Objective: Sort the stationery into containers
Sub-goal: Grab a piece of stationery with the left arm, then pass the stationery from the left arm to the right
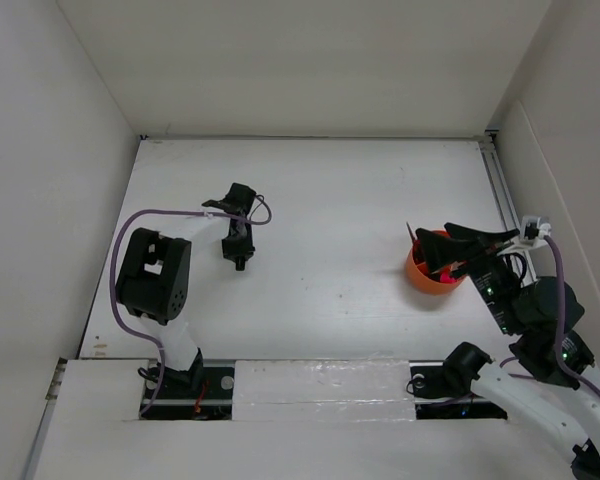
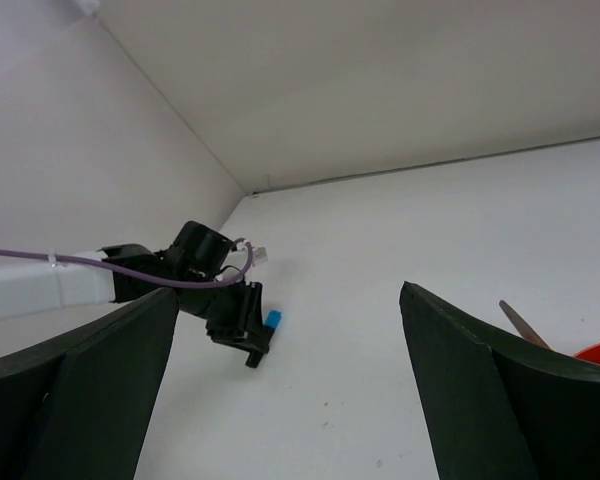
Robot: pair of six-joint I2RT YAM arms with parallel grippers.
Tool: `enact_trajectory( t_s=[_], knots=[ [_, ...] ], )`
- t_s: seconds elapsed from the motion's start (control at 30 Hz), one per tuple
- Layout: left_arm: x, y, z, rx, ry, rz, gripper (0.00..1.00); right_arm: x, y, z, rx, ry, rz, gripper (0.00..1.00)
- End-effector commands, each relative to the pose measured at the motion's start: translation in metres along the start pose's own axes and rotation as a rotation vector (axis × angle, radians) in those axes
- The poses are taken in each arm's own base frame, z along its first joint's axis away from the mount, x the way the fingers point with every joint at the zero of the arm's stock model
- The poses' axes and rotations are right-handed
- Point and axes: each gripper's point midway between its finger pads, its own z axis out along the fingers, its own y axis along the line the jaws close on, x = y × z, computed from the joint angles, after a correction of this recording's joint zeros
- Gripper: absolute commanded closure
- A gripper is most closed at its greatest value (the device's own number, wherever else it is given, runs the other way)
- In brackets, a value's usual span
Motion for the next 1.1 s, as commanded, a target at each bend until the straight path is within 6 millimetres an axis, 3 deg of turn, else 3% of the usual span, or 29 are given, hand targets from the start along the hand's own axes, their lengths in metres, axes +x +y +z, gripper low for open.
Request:
enact_trajectory(
  t_s=[0.0,0.13,0.2,0.27,0.3,0.33,0.47,0.57,0.6,0.67,0.7,0.8,0.83,0.9,0.93,1.07],
  knots=[
    [0.035,0.011,0.019,-0.043,0.141,0.018,1.0,-0.021,0.013,-0.004,-0.051,-0.062,0.024,0.02],
    [0.026,0.008,0.01,-0.027,0.105,0.013,1.0,-0.016,0.008,0.001,-0.027,-0.057,0.011,0.02],
    [0.013,0.002,-0.001,0.009,0.045,0.004,1.0,-0.001,0.012,0.009,-0.047,-0.01,-0.001,0.01],
    [-0.006,-0.003,-0.025,0.062,-0.059,-0.001,1.0,0.02,0.017,0.024,-0.062,0.064,-0.002,0.01],
    [-0.008,-0.006,-0.032,0.087,-0.083,-0.004,1.0,0.023,0.02,0.029,-0.07,0.073,-0.003,0.01],
    [-0.019,-0.01,-0.052,0.126,-0.149,-0.011,1.0,0.026,0.02,0.033,-0.067,0.079,0.007,0.01],
    [-0.026,-0.027,-0.084,0.271,-0.235,0.022,1.0,0.032,0.026,0.049,-0.071,0.093,0.014,0.01],
    [-0.024,-0.048,-0.109,0.409,-0.261,0.072,1.0,0.027,0.035,0.06,-0.092,0.077,0.032,0.01],
    [-0.026,-0.055,-0.117,0.454,-0.275,0.08,1.0,0.038,0.036,0.07,-0.087,0.105,0.038,0.01],
    [-0.023,-0.068,-0.134,0.558,-0.287,0.124,1.0,0.032,0.049,0.084,-0.123,0.096,0.072,0.02],
    [-0.023,-0.072,-0.146,0.598,-0.316,0.135,1.0,0.047,0.049,0.1,-0.109,0.14,0.088,0.04],
    [-0.019,-0.084,-0.173,0.72,-0.355,0.182,1.0,0.054,0.07,0.125,-0.166,0.175,0.135,0.07],
    [-0.018,-0.087,-0.18,0.747,-0.368,0.192,1.0,0.072,0.069,0.14,-0.148,0.219,0.157,0.09],
    [-0.013,-0.093,-0.191,0.785,-0.379,0.225,1.0,0.08,0.079,0.154,-0.171,0.223,0.186,0.1],
    [-0.012,-0.097,-0.199,0.8,-0.405,0.254,1.0,0.093,0.075,0.166,-0.139,0.241,0.204,0.12],
    [-0.005,-0.105,-0.211,0.797,-0.445,0.292,1.0,0.126,0.084,0.185,-0.125,0.287,0.219,0.15]
  ],
)
